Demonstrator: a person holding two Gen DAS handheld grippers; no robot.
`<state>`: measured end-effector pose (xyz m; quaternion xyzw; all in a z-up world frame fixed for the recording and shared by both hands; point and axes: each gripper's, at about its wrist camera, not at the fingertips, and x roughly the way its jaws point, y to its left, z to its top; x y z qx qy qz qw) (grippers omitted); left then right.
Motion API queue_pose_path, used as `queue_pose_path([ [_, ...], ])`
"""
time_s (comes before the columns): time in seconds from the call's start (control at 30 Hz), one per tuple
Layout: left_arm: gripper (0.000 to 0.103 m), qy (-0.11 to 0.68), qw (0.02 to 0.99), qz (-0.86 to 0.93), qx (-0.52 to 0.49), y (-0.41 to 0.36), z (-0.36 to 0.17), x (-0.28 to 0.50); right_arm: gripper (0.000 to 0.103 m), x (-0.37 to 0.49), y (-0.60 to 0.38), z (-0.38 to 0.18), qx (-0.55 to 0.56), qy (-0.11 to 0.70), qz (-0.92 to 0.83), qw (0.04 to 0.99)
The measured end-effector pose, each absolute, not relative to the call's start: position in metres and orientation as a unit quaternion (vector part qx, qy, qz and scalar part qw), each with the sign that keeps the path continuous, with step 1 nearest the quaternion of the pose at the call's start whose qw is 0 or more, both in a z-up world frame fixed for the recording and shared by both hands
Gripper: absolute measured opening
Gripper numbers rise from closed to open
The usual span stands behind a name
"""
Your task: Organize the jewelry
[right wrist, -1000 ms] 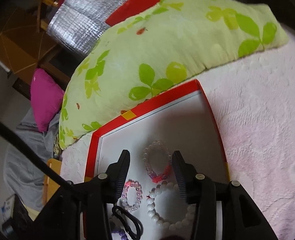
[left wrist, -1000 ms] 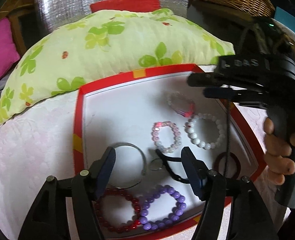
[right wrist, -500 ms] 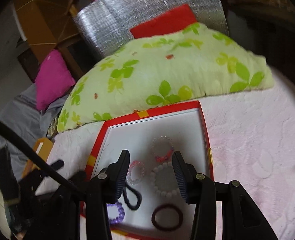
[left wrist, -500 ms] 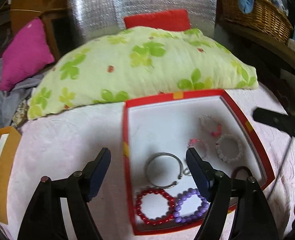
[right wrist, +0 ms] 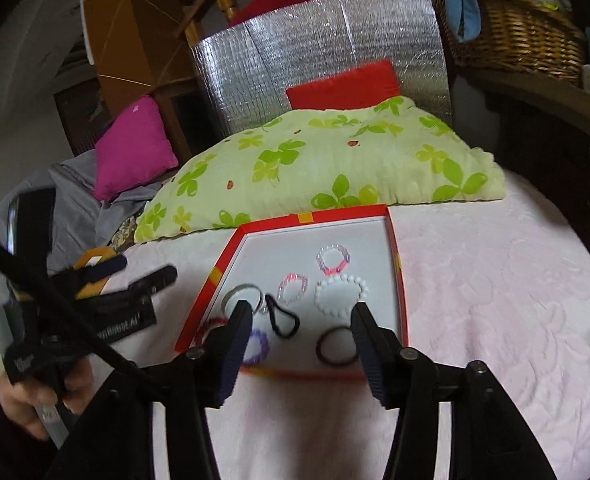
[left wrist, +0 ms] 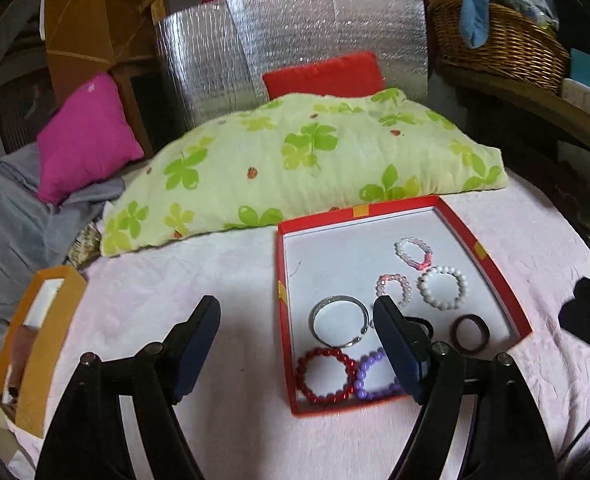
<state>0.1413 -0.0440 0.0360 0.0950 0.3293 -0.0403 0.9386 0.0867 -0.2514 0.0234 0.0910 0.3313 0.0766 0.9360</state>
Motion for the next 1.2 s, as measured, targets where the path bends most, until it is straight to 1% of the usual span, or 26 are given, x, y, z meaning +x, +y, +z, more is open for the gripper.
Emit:
queue_pose_path([
  [0.23,0.080,0.321,0.942,-0.033,0.097,-0.032,0.050,0.086,0.058,0.027,-0.239,0.040,0.057,0.313,0.059,0.946],
  [0.37,0.080,0.315,0.943,-0.031,0.105,-0.030,0.059,0.061,0.061,0.006,-0.229,0.051,0.033,0.313,0.048,0.948],
  [0.63,0.080,0.296,0.948,-0.028,0.115,-0.025,0.081,0.015,0.063,-0.030,-0.224,0.072,0.043,0.314,0.047,0.947],
  [0.8,0.080,0.283,0.952,-0.023,0.117,-0.021,0.093,-0.008,0.067,-0.052,-0.214,0.084,0.035,0.304,0.048,0.951],
  [1.2,0.081,0.260,0.959,-0.013,0.116,-0.008,0.113,-0.045,0.067,-0.074,-0.205,0.096,0.046,0.304,0.044,0.951],
])
